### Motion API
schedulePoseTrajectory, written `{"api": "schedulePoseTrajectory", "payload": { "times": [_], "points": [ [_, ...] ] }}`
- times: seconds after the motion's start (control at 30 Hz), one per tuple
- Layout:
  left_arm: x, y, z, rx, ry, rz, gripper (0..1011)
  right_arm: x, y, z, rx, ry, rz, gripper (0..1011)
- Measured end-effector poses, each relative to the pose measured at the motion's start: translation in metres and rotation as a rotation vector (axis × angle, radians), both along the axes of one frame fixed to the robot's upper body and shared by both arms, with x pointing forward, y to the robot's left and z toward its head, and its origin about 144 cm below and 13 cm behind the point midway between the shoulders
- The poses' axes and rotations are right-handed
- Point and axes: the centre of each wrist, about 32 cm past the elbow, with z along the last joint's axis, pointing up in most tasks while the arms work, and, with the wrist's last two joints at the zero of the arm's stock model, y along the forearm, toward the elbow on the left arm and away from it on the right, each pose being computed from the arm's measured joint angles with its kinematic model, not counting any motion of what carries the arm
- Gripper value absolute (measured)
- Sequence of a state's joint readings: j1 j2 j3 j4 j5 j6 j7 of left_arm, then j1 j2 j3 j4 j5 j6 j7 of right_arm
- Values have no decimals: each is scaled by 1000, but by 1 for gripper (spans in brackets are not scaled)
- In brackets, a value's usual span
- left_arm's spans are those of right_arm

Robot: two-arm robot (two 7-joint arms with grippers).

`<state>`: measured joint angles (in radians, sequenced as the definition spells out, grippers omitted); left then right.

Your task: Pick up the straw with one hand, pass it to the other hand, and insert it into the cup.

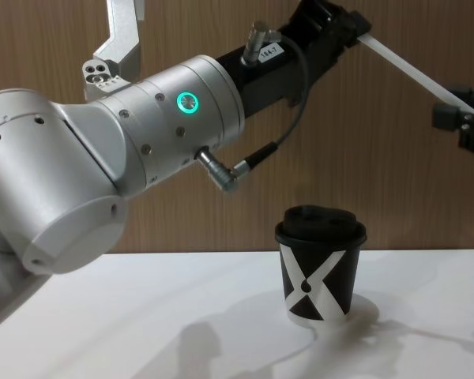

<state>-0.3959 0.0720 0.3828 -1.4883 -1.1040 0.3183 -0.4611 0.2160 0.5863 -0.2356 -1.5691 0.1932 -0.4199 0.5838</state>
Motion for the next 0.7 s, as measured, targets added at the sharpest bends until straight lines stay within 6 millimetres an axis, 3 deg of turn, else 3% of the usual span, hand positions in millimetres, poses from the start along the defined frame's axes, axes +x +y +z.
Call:
{"api": "schedulePoseTrajectory", "payload": {
  "times": [0.37,0.7],
  "points": [
    [0,2,1,8,-11,12,14,0,0,0,0,0,0,586],
    [-3,16,9,89,-99,86,14,0,0,0,0,0,0,870]
  ]
}}
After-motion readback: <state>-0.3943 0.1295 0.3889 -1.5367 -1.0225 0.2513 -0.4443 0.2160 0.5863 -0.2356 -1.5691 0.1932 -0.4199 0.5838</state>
